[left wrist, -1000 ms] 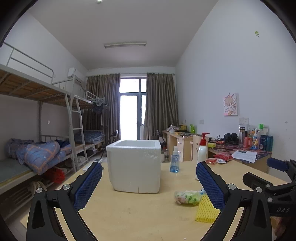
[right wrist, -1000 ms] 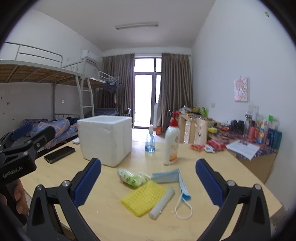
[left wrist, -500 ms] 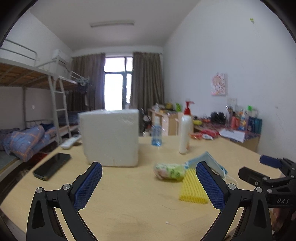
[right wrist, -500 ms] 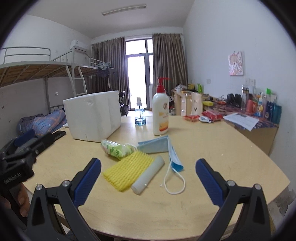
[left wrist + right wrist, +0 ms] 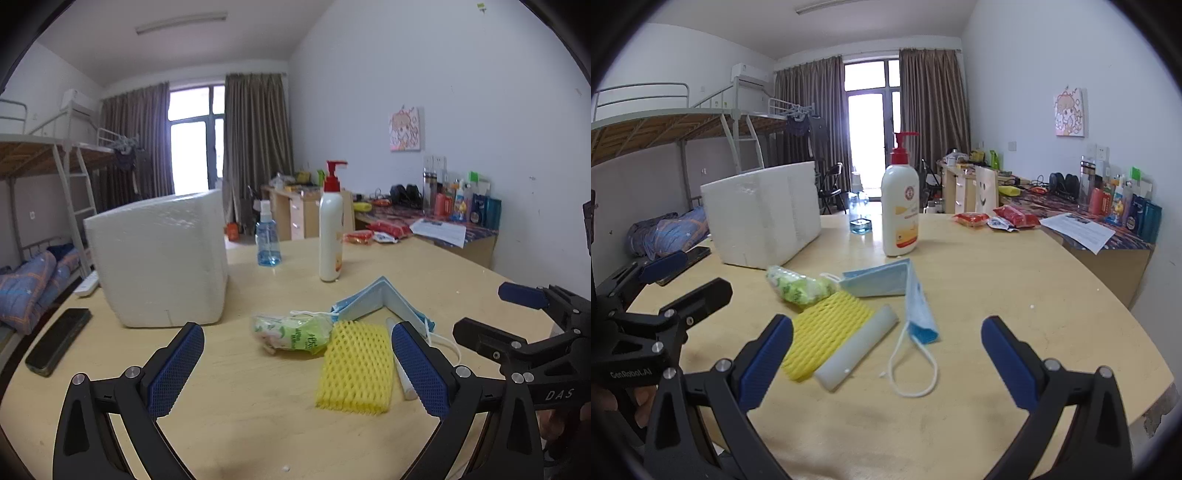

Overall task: Organize soft objects
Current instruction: 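Close the left tool on the green wipes packet while the right tool grasps the blue mask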

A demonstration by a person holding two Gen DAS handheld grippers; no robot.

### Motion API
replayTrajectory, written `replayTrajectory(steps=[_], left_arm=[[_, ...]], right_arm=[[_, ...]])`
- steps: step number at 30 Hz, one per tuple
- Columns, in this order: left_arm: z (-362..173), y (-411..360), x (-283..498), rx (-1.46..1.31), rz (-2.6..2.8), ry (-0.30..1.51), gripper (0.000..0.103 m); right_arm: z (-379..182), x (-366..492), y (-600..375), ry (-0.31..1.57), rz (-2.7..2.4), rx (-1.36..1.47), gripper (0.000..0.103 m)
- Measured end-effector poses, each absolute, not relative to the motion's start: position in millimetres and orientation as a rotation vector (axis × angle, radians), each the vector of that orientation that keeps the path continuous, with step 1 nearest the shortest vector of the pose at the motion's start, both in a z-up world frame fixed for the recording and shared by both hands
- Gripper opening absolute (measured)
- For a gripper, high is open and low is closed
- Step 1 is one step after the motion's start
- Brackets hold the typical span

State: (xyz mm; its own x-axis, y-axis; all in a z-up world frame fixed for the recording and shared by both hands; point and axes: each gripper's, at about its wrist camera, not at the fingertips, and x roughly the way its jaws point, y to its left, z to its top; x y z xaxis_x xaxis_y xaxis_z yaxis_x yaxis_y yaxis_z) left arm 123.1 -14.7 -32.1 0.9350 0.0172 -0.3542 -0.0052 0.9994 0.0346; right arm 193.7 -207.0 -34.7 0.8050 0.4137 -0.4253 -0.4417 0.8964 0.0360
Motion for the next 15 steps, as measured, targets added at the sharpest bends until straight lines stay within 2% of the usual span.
replayTrajectory(steps=[12,15], left_arm=[[-33,-10,173,0.024,0.041,0.477,0.101],[-37,-8,188,0.025,0.075,0.526,0.092]], right_arm=[[-34,246,-196,0.529,0.503,-0.113,0.102],[-36,261,-192,0.577,0.525,-0.127,0.098]])
